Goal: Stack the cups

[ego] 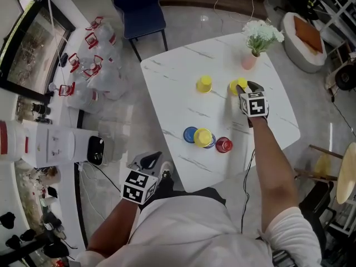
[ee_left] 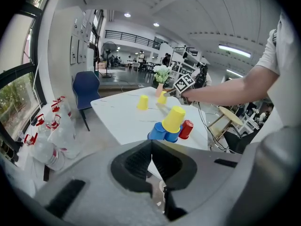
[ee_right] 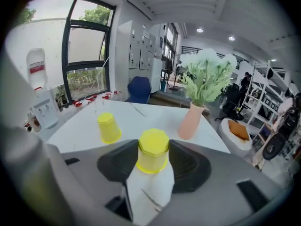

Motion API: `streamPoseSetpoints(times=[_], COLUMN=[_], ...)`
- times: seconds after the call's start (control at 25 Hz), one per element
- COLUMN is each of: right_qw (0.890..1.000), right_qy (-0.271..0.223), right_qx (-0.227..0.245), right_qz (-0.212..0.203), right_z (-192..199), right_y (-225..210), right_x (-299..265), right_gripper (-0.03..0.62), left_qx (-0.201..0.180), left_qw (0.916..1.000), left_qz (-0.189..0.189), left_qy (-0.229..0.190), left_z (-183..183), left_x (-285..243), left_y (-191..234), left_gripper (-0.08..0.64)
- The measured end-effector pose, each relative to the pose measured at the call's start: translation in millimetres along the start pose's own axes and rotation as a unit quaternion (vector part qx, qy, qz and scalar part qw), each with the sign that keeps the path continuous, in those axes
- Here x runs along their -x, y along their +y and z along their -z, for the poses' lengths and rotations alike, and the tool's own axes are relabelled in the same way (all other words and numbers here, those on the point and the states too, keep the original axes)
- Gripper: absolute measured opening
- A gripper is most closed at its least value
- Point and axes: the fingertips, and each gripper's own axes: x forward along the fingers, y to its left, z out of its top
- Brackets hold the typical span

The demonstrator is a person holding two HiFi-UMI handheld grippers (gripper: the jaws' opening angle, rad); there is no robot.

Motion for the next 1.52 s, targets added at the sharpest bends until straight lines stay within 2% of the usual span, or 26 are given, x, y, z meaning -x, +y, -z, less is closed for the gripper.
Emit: streamPoseSetpoints(times=[0.4,0.76,1.12,1.52], right_qw=[0.998,0.999,1.0,1.0], right_qy=[-0.058,-0.047,-0.005,0.003], right_qx=[-0.006,-0.013,0.008,0.008], right_qz=[-0.002,0.004,-0.014,-0.018], right_z=[-16,25,73,81], right_y=[52,104,165,176], right_x=[112,194,211,202], right_gripper=[0.206,0.206,0.206,0.206], left_qx=[-0.057,-0.093,-0.114,-0.113], left_qw=[0.9964,0.9901,0.9846,0.9849], left_qz=[0.056,0.097,0.125,0.124], left_qy=[-0.028,-0.043,-0.043,-0.041], left_z=[-24,-36,-37,-33], left_x=[-2,-2,-2,-1], left_y=[-4,-17,-35,-33], left_gripper=[0.009,0.009,0.009,0.009])
